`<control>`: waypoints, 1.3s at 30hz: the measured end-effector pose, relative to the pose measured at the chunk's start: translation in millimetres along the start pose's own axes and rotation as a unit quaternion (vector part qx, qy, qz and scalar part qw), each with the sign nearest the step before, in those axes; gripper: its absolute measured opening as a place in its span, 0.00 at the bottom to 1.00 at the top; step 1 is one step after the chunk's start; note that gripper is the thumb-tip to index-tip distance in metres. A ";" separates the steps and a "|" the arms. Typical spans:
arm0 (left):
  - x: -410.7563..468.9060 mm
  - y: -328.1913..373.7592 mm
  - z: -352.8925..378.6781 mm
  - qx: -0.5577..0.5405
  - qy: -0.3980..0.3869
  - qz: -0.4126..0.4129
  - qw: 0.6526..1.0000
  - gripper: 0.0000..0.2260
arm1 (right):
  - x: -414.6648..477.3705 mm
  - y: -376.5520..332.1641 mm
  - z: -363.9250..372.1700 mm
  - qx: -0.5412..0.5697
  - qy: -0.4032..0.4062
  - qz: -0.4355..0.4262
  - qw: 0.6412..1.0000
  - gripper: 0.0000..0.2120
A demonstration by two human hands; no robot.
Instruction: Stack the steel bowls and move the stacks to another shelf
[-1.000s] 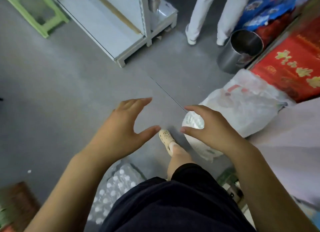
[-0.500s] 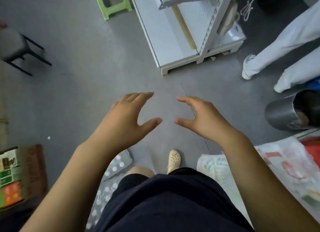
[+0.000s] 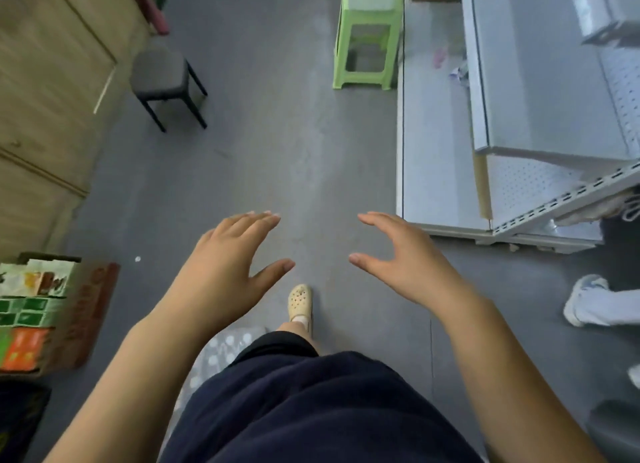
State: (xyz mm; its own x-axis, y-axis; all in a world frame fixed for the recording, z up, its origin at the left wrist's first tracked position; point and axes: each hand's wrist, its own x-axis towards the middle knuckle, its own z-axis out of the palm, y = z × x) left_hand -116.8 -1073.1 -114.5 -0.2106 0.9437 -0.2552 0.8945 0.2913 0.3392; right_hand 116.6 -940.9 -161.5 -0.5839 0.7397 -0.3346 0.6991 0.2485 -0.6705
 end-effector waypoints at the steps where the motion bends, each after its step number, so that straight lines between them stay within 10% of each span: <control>1: 18.9 -5.6 -13.7 -0.003 0.007 0.005 1.000 0.34 | 18.4 -9.0 -7.9 0.002 0.006 0.002 1.000 0.33; 39: 679.7 146.9 -198.5 -0.111 0.072 0.225 0.965 0.30 | 462.3 24.3 -404.7 0.053 0.227 0.075 0.969 0.29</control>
State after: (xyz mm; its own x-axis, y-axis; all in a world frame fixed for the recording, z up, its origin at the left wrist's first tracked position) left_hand -206.9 -357.7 -58.5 0.1133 0.9898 0.0866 0.8051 -0.1425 0.5758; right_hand 30.8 -339.8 -64.4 -0.2196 0.9678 -0.1232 0.7017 0.0689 -0.7092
